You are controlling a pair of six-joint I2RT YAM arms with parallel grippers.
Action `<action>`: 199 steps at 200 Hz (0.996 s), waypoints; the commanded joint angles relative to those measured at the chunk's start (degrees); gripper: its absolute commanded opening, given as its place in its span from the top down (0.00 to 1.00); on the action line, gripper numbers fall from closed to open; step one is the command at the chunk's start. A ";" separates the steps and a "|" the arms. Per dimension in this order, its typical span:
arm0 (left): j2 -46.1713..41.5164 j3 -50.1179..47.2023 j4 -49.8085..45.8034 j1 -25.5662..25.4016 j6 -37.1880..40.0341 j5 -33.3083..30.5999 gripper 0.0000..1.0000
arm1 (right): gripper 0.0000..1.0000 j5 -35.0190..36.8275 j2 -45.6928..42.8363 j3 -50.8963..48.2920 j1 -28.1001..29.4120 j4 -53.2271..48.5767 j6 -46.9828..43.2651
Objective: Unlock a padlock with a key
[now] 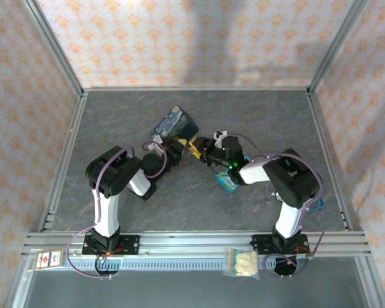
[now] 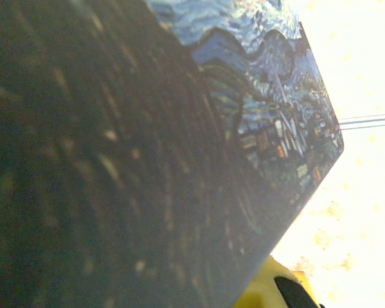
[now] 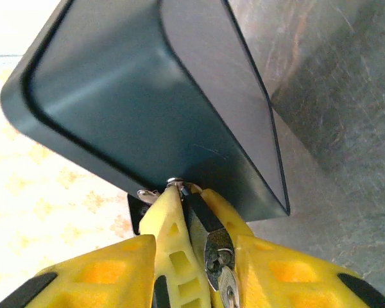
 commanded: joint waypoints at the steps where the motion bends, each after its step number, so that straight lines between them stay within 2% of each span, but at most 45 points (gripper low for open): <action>1: 0.99 -0.04 13.08 -0.56 -1.07 1.08 1.00 | 0.60 0.65 -1.43 -0.04 0.21 1.08 -8.92; 28: 1.10 0.12 13.17 -0.55 -1.79 1.12 1.00 | 0.60 0.10 -1.20 -0.93 0.72 1.97 -10.02; 59: 0.49 -0.05 12.60 -0.54 -1.95 0.76 1.00 | 0.71 0.30 -1.38 -3.45 0.86 4.77 -9.53; 100: 0.41 0.15 12.59 -0.55 -2.46 0.71 1.00 | 0.72 -0.66 -0.42 -5.51 1.00 9.96 -7.10; 157: -0.05 -0.01 12.78 -0.58 -2.89 0.85 1.00 | 0.83 -1.83 2.09 -4.19 1.00 14.02 -5.33; 199: -0.22 -0.48 13.48 -0.82 -3.23 1.02 1.00 | 0.84 -2.12 3.97 -3.49 1.00 16.36 -3.51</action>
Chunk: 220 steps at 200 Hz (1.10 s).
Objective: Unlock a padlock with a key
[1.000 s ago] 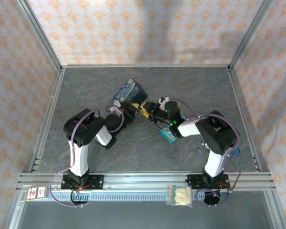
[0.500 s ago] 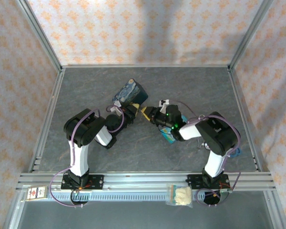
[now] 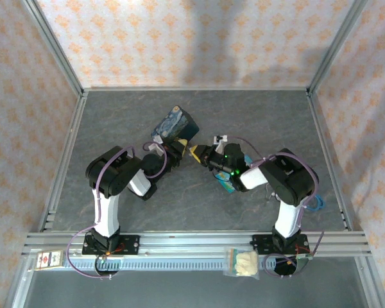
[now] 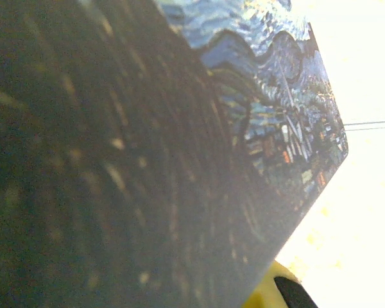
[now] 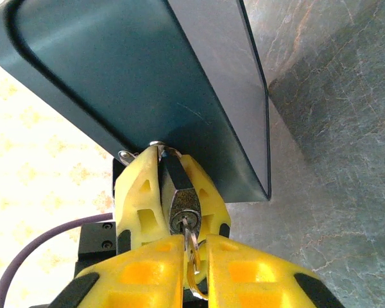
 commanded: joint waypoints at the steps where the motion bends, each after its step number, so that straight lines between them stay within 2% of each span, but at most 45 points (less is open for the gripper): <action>1: -0.22 -0.50 13.56 -0.68 -1.62 0.89 1.00 | 0.84 -0.87 1.10 1.67 0.41 5.70 1.29; 87: -1.10 -1.95 14.27 -0.93 -2.04 1.08 1.00 | 0.79 -0.58 4.04 2.31 0.24 10.73 5.48; 103: -1.10 -1.86 14.30 -0.93 -2.07 1.17 1.00 | 0.85 -0.62 4.13 2.32 0.24 10.95 5.73; 121: -1.10 -1.86 14.30 -0.95 -2.01 1.20 1.00 | 0.99 -0.76 4.30 2.18 0.25 11.49 6.55; 131: -1.10 -1.77 14.32 -0.95 -1.96 1.23 1.00 | 1.00 -0.82 4.44 1.92 0.27 12.18 8.06; 147: -1.14 -1.47 14.27 -0.94 -0.88 1.48 1.00 | 1.00 -1.57 5.16 1.37 0.28 15.91 14.24; 188: -2.72 0.04 14.27 -0.95 4.35 3.00 1.00 | 1.00 0.66 7.72 1.24 0.83 34.56 41.17; 220: -2.64 2.62 14.34 -1.01 7.58 5.50 1.00 | 1.00 3.06 6.08 3.77 1.98 35.85 54.43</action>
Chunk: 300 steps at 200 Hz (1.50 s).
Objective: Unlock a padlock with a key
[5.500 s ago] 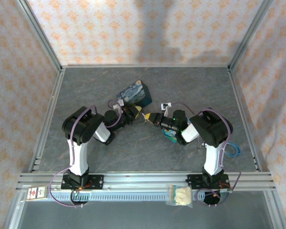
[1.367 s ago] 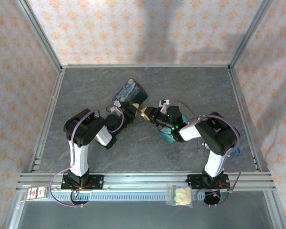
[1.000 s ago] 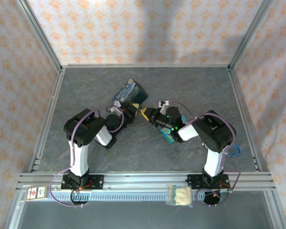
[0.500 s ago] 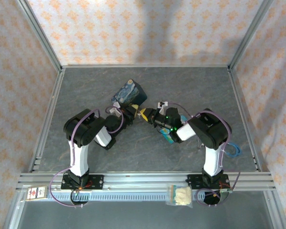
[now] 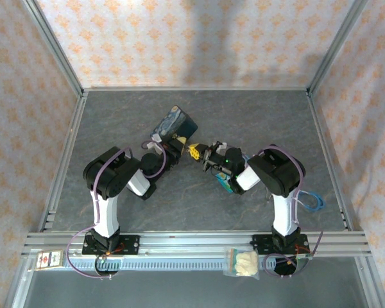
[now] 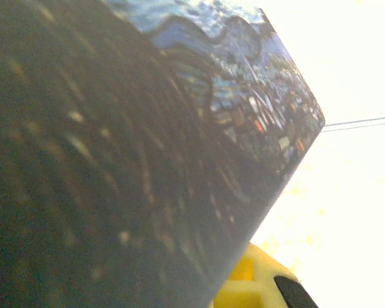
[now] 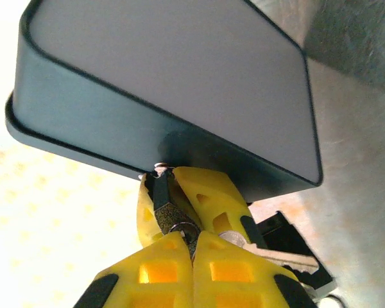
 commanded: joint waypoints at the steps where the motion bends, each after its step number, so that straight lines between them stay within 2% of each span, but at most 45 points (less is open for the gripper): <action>1: -0.85 2.41 14.26 -1.15 4.42 6.59 1.00 | 1.00 2.60 -2.15 3.67 1.70 17.41 16.67; 26: -0.99 3.80 14.20 -1.11 8.12 8.53 1.00 | 1.00 5.73 -0.33 5.81 2.75 22.09 25.77; 65: 0.13 3.95 14.31 -1.15 10.41 8.58 1.00 | 1.00 9.27 2.04 7.27 3.38 23.31 30.93; 91: 0.49 3.46 14.32 -1.12 11.07 8.05 1.00 | 1.00 10.80 2.56 7.27 3.38 23.28 31.53; 119: 0.47 3.10 14.19 -0.98 11.04 6.55 1.00 | 1.00 7.90 3.71 8.48 2.92 23.15 27.76; 136: 1.21 2.83 14.18 -0.68 9.14 5.14 1.00 | 0.99 6.09 3.67 7.40 2.12 22.42 22.47; 176: 1.90 1.80 14.19 -0.33 7.74 2.79 1.00 | 0.80 3.24 -0.69 0.83 0.55 12.82 6.51; 208: 3.01 1.16 13.73 0.65 5.44 0.27 1.00 | 0.72 0.89 -6.20 -2.92 -1.33 1.41 -5.99; 232: 3.46 1.34 12.47 0.64 4.65 -0.54 1.00 | 0.67 -0.93 -11.83 -3.34 -2.19 -13.26 -17.18; 255: 2.17 1.21 9.87 0.70 5.07 -1.21 1.00 | 0.63 -0.46 -17.91 -0.14 -2.29 -33.91 -31.04; 277: 0.40 1.91 4.99 0.71 5.88 -1.52 1.00 | 0.60 4.90 -22.91 4.59 -2.23 -54.96 -46.39; 300: -0.62 2.75 1.63 0.66 5.96 -1.40 1.00 | 0.60 12.14 -25.29 9.49 -1.56 -69.48 -60.24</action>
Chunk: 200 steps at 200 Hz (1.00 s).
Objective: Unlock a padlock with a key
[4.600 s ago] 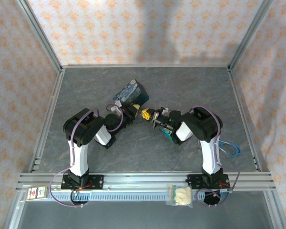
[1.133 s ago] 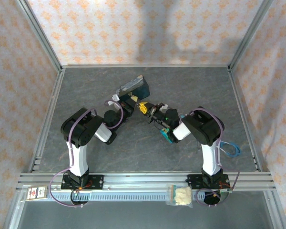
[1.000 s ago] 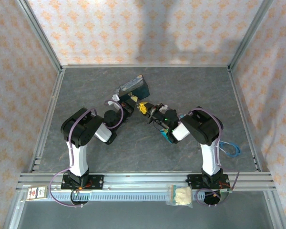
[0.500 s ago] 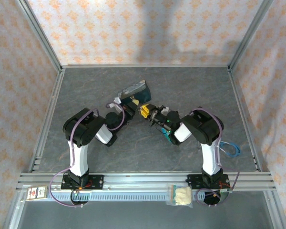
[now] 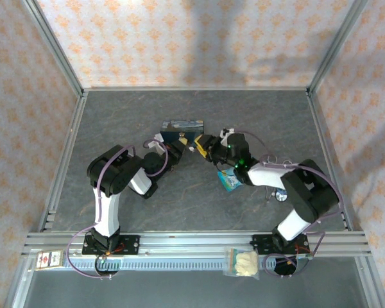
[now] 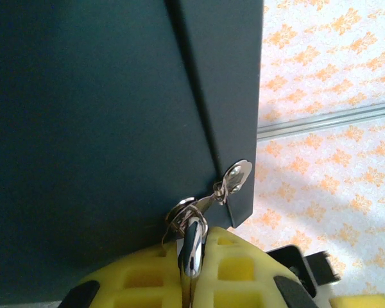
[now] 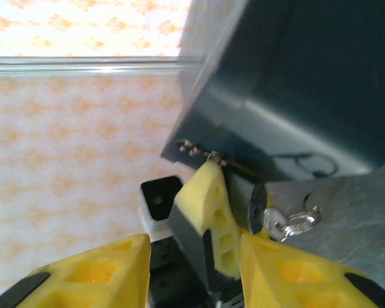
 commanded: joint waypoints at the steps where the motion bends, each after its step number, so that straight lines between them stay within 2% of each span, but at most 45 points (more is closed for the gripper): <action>1: -3.30 1.55 2.95 0.28 1.03 -0.86 1.00 | 0.60 8.30 -2.81 4.84 0.62 -24.48 -21.95; 22: -3.66 2.31 0.64 0.28 1.02 -0.17 1.00 | 0.62 13.13 -1.63 10.27 2.04 -33.92 -32.21; 55: -4.36 2.72 -4.23 0.35 1.10 1.04 1.00 | 0.67 16.96 1.28 15.84 4.56 -40.81 -46.11; 91: -7.46 4.75 -15.00 0.32 1.32 3.78 1.00 | 0.65 25.36 3.19 21.47 7.57 -47.70 -60.31; 104: -7.79 4.47 -16.21 0.27 1.59 4.23 1.00 | 0.63 27.67 4.00 22.66 7.53 -49.07 -61.77; 133: -7.27 2.60 -18.04 0.31 4.28 3.69 1.00 | 0.61 27.77 4.80 22.66 7.52 -47.56 -60.23; 175: -8.38 4.44 -33.48 0.28 12.25 1.63 1.00 | 0.61 27.93 2.78 19.71 7.55 -43.08 -54.77; 200: -9.02 5.54 -37.88 0.21 15.21 1.41 1.00 | 0.61 27.83 1.66 18.58 7.52 -42.58 -53.93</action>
